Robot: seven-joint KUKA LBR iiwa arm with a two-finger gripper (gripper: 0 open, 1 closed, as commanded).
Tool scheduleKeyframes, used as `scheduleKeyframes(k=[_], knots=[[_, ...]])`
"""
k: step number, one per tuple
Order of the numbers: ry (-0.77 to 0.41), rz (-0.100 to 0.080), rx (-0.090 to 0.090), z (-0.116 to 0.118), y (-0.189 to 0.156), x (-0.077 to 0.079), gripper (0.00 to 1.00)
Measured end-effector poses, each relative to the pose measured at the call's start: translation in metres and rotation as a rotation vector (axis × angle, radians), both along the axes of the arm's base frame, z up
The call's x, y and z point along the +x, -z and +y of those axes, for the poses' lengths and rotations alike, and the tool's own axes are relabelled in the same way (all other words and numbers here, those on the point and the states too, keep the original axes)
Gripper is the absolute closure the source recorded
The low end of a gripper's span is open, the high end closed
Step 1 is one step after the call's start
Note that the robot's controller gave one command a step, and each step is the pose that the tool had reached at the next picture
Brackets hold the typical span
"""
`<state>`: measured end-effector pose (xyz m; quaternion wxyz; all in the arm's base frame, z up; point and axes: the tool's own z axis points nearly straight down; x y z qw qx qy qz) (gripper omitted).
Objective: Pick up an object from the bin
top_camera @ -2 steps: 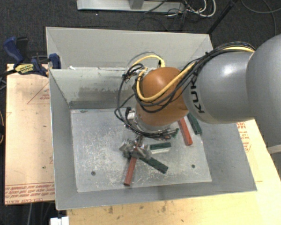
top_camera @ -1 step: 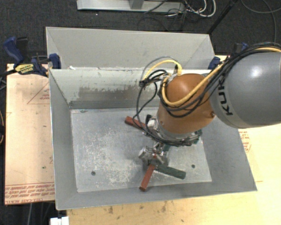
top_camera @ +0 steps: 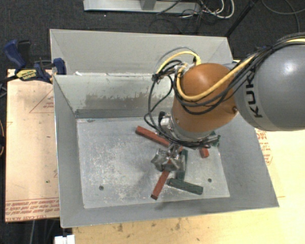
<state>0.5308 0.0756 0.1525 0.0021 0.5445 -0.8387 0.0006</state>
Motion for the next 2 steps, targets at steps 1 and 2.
scheduleKeyframes(k=[1, 2], knots=[[-0.016, -0.01, 0.013, 0.012, 0.001, -0.005, 1.0], [0.018, 0.005, 0.0, -0.011, -0.019, -0.011, 1.0]])
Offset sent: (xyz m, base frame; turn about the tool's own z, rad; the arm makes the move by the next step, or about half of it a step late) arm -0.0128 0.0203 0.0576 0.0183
